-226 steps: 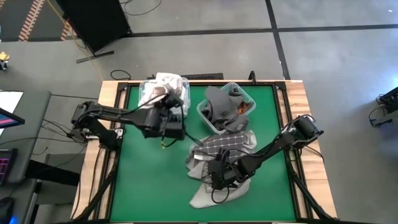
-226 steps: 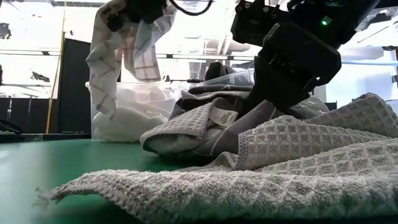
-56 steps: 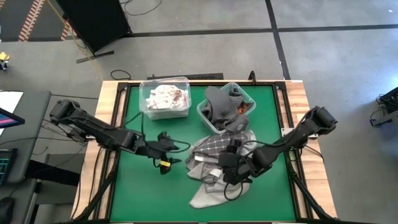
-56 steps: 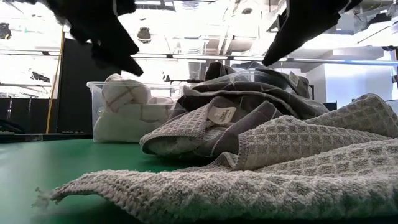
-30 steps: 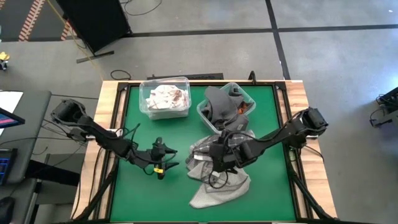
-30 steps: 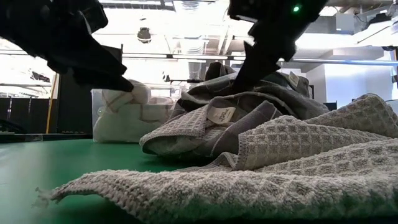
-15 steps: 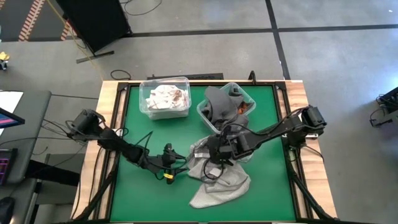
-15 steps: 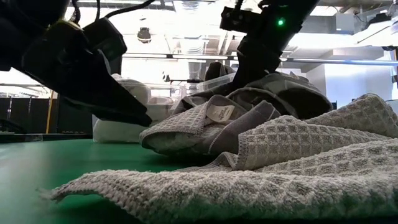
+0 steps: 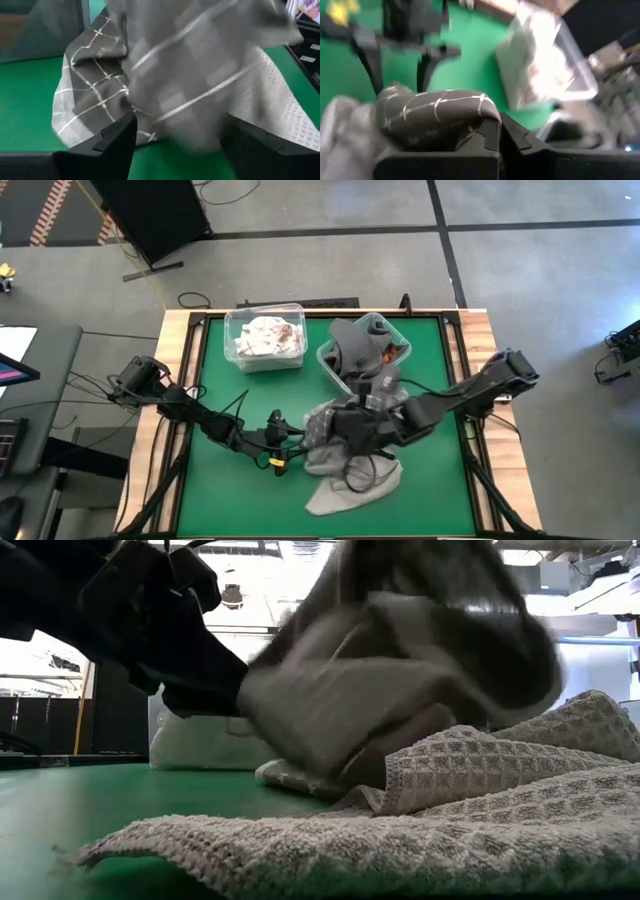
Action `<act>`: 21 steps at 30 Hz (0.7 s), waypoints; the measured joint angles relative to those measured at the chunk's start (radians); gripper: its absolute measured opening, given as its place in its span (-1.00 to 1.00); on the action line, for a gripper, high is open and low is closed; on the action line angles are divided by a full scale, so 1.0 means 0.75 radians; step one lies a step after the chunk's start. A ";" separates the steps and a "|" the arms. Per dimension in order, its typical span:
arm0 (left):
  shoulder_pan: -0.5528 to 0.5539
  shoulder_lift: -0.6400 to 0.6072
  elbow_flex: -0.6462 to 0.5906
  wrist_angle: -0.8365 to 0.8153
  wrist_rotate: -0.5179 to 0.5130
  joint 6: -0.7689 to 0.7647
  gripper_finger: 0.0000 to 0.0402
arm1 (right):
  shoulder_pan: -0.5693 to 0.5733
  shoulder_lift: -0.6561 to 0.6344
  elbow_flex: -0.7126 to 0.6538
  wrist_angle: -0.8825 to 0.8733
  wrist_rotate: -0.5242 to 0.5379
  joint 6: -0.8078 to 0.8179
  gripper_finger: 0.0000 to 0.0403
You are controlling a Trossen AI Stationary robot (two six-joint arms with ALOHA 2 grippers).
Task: Sort towels by color in basket
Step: Put the gray patterned towel into the right transparent bin
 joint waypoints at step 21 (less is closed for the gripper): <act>-0.009 0.000 0.010 -0.003 -0.005 -0.064 0.30 | 0.152 -0.241 0.378 0.269 0.549 -0.714 -0.92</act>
